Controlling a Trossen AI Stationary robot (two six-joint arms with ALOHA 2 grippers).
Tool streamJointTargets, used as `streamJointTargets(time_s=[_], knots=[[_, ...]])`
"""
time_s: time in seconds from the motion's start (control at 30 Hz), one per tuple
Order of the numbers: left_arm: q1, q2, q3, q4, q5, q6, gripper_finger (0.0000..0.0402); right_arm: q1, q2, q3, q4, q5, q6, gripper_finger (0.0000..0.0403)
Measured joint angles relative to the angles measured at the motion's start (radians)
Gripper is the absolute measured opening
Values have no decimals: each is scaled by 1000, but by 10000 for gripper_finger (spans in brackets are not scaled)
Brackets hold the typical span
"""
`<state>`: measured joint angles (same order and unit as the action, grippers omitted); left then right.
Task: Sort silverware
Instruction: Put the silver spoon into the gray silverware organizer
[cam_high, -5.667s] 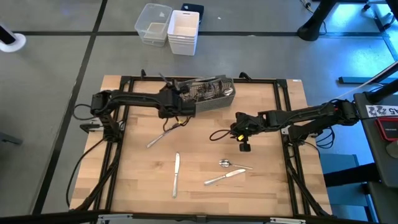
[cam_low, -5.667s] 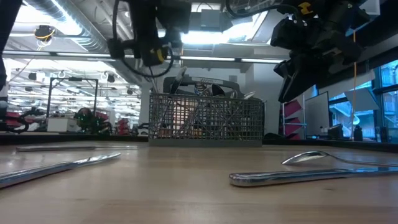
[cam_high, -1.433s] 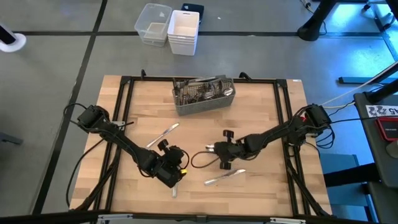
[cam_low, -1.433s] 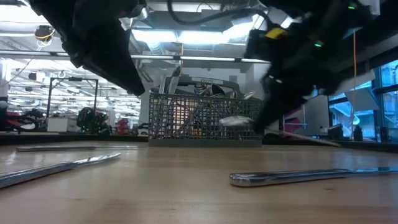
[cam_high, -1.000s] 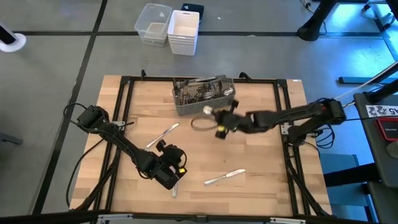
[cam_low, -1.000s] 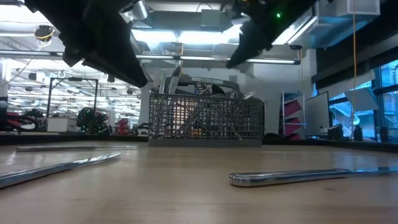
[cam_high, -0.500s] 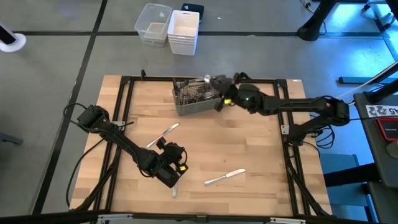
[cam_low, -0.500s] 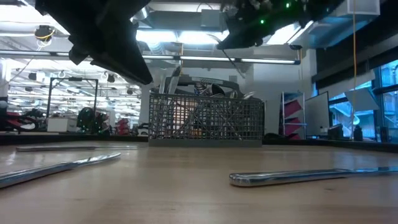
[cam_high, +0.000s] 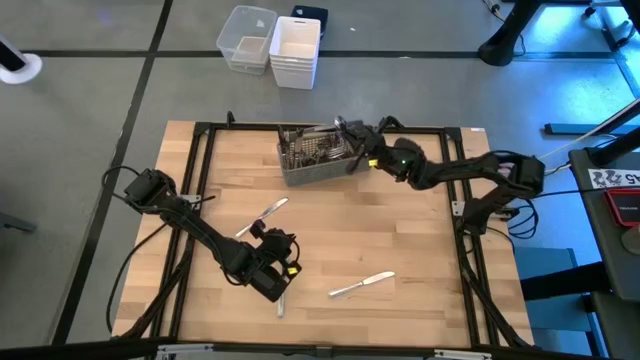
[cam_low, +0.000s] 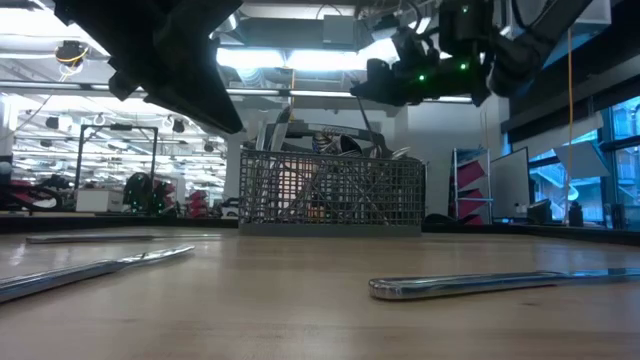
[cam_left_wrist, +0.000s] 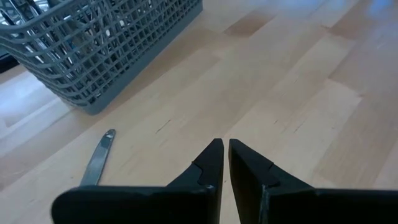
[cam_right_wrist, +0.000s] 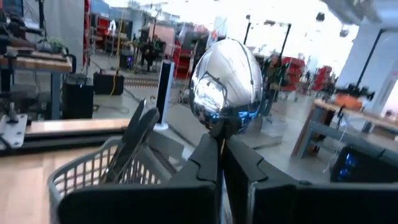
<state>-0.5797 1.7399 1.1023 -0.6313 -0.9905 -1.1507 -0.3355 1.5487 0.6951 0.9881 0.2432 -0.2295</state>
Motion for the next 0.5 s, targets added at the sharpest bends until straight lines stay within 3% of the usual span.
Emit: streamJointTargets(time_s=[0.23, 0.5], knots=[[0, 0, 0, -7, -1, -2, 19, 0, 108, -4, 63, 0, -10, 12], [0, 0, 0, -8, -1, -2, 19, 2, 183, -4, 59, 78, -8, 17]])
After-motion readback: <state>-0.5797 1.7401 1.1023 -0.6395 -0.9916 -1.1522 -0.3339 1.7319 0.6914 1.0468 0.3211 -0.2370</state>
